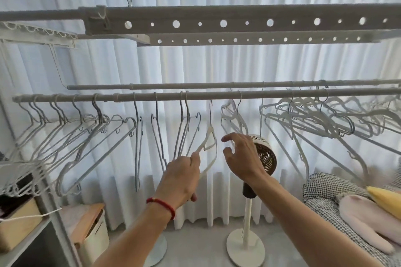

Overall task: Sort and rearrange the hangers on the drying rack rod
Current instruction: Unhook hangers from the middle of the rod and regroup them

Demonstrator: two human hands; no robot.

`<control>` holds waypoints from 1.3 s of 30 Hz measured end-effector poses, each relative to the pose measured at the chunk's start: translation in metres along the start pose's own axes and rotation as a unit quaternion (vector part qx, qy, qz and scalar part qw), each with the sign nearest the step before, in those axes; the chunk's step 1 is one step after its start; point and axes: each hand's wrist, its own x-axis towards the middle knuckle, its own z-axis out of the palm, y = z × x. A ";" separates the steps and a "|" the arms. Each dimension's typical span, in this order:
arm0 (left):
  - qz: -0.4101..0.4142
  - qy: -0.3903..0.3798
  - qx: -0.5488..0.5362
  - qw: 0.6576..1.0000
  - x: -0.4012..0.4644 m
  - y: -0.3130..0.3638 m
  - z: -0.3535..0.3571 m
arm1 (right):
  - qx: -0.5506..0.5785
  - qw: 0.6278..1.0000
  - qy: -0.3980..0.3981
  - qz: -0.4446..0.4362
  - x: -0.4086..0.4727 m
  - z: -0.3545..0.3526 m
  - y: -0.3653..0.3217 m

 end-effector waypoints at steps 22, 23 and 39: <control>-0.034 0.100 0.039 0.994 0.041 0.069 0.091 | 0.155 0.987 -0.024 0.028 0.048 -0.060 0.097; -0.026 0.110 0.046 0.993 0.041 0.069 0.096 | 0.160 0.986 -0.031 0.030 0.052 -0.060 0.101; -0.025 0.154 0.297 0.942 0.064 0.076 0.080 | 0.059 0.992 -0.031 0.107 0.112 -0.029 0.115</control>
